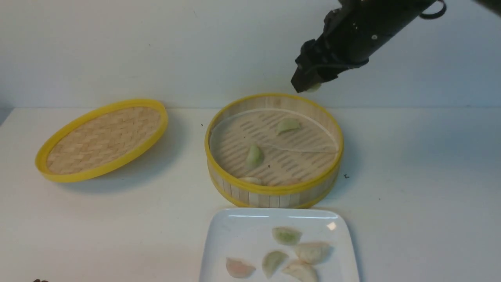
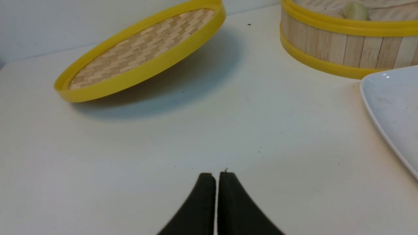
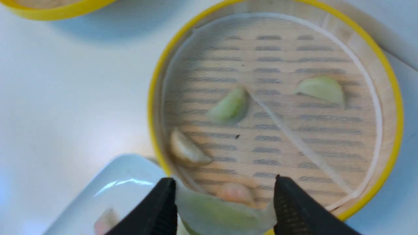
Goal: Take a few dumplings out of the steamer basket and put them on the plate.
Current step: Use the right arm to put the dumpling into the plate, then use the right arm to grab a dumpling from inside the steamer
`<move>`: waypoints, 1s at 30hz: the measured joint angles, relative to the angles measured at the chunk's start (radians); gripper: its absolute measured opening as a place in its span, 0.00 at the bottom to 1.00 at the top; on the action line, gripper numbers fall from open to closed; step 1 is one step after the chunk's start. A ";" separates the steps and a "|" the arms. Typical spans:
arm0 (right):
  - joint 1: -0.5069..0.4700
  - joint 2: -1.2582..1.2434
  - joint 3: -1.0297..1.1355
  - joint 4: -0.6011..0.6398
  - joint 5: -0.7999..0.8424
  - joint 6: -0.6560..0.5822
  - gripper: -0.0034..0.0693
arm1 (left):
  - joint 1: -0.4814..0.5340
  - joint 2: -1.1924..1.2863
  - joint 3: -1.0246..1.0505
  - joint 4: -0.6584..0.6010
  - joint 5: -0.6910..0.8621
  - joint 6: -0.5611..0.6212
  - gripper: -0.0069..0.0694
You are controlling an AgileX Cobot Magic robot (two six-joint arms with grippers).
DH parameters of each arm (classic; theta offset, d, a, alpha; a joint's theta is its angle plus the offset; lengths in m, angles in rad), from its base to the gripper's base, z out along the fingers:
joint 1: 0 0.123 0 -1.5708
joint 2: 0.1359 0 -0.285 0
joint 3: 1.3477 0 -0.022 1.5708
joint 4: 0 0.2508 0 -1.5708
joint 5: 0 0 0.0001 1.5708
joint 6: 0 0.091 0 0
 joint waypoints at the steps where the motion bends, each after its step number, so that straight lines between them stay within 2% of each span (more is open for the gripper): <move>1: 0.006 -0.032 0.040 0.013 0.002 -0.012 0.53 | 0.000 0.000 0.000 0.000 0.000 0.000 0.08; 7: 0.093 -0.133 0.318 0.064 0.006 -0.141 0.53 | 0.000 0.000 0.000 0.000 0.000 0.000 0.08; 11: 0.160 -0.122 0.459 0.084 -0.010 -0.159 0.53 | 0.000 0.000 0.000 0.000 0.000 0.000 0.08; 16: 0.257 -0.068 0.568 0.090 -0.180 -0.163 0.53 | 0.000 0.000 0.000 0.000 0.000 0.000 0.08; 20: 0.293 -0.028 0.574 0.096 -0.253 -0.165 0.53 | 0.000 0.000 0.000 0.000 0.000 0.000 0.08; 22: 0.304 -0.005 0.575 0.100 -0.295 -0.165 0.55 | 0.000 0.000 0.000 0.000 0.000 0.000 0.08; 28: 0.305 0.008 0.561 0.062 -0.365 -0.152 0.78 | 0.000 0.000 0.000 0.000 0.000 0.000 0.08; 30: 0.301 0.008 0.537 0.040 -0.361 -0.125 0.81 | 0.000 0.000 0.000 0.000 0.000 0.000 0.08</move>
